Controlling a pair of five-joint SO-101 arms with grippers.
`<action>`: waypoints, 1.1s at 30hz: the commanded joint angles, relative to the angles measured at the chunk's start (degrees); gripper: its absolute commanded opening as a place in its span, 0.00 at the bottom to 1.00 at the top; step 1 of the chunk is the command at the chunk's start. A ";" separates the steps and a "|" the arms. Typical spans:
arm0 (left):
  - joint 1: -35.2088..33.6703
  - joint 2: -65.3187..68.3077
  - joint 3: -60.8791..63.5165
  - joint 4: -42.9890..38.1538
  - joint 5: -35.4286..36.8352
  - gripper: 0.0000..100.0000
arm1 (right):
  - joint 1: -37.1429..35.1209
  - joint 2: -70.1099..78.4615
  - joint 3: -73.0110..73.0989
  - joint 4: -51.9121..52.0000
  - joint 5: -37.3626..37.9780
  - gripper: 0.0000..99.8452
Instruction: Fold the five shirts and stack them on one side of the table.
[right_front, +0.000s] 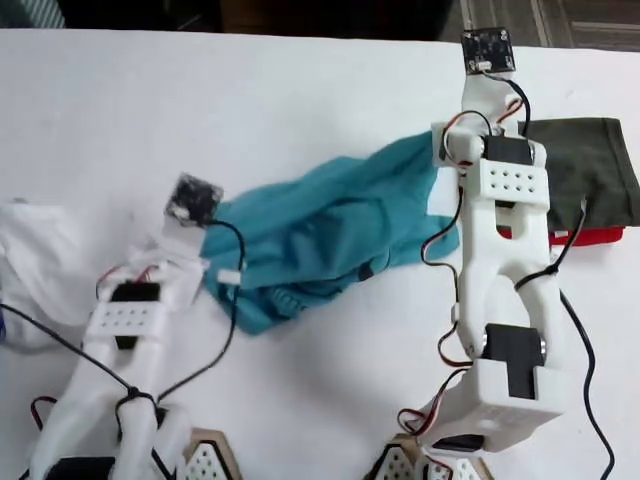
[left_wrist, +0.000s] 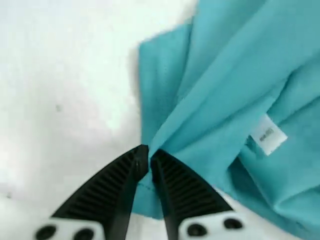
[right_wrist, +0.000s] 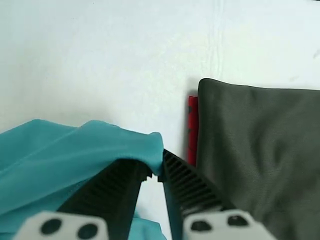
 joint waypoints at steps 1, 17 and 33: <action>-2.46 -1.32 -7.78 3.25 -0.62 0.03 | -0.48 -0.31 -1.23 -0.75 -4.13 0.02; -7.47 -1.32 -30.20 49.67 -8.26 0.03 | -5.49 -6.20 -1.23 5.49 -6.86 0.02; -21.71 -0.79 -4.00 14.07 -11.96 0.20 | -18.33 -8.22 9.41 -0.04 -5.80 0.02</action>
